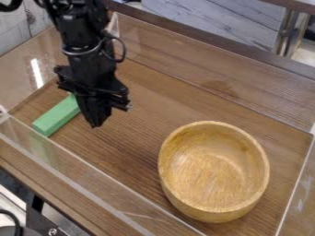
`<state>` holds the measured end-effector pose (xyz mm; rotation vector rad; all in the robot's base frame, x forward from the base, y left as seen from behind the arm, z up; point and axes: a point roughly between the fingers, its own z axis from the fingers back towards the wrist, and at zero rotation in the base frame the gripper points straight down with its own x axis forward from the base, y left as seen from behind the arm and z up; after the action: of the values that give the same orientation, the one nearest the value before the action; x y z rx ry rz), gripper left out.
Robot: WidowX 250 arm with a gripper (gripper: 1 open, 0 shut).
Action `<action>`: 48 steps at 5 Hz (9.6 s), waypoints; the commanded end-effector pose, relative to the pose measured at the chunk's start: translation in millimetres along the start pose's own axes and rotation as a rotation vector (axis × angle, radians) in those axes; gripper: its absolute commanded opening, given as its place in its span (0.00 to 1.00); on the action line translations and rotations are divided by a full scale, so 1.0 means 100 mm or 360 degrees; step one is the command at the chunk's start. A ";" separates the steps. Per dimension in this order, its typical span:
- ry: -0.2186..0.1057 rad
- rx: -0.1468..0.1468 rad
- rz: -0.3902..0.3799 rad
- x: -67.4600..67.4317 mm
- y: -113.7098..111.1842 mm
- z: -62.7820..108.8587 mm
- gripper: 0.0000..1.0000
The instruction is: Put the green stick in the brown bowl
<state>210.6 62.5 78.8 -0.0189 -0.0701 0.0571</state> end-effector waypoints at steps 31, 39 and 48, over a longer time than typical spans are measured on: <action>-0.0169 -0.0006 0.0184 0.56 0.42 0.42 0.00; -0.0183 -0.0202 -0.0085 0.30 -1.72 0.05 0.00; -0.0176 -0.0258 -0.0406 0.36 -1.83 -0.06 1.00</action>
<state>252.9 -117.8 71.8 -0.1605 -0.1586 -0.2028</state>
